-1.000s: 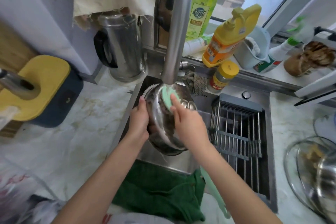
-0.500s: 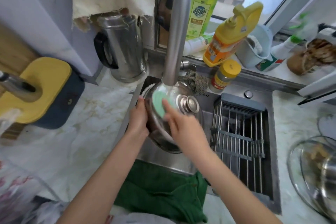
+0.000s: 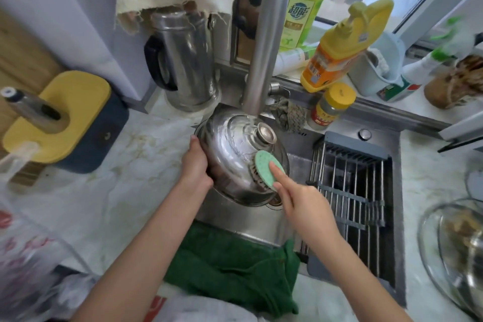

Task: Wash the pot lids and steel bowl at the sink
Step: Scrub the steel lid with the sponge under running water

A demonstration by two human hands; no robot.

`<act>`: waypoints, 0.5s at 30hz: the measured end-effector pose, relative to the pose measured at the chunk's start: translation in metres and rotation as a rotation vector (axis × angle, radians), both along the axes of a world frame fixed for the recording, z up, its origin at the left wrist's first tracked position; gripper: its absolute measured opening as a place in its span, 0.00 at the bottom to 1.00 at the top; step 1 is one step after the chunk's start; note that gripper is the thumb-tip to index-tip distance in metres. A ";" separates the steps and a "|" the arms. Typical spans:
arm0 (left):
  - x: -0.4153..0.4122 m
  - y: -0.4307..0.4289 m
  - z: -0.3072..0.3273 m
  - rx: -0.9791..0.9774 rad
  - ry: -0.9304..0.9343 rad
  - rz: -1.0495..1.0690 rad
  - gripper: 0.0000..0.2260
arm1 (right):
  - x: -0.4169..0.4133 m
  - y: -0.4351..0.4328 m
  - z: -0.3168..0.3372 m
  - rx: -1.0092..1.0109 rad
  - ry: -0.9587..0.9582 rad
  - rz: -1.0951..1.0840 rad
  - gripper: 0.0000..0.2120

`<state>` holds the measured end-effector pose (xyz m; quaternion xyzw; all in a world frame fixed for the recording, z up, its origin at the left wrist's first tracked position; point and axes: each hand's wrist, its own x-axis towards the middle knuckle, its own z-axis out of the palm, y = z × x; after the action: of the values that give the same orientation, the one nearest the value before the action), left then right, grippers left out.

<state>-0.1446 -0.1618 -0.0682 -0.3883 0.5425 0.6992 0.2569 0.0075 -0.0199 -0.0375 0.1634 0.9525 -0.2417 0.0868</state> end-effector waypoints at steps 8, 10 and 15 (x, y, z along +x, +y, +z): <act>-0.003 -0.004 0.003 -0.015 0.039 0.038 0.27 | -0.014 -0.018 0.001 -0.062 0.157 0.068 0.21; -0.003 -0.009 0.007 -0.027 0.048 0.037 0.25 | -0.003 0.003 -0.003 -0.074 0.056 -0.032 0.21; -0.005 -0.009 0.003 -0.050 0.081 0.026 0.25 | -0.025 -0.034 0.001 -0.127 0.139 0.042 0.22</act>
<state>-0.1492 -0.1705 -0.0655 -0.3728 0.5647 0.7040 0.2158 -0.0178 -0.0538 -0.0370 0.1202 0.9423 -0.3104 0.0357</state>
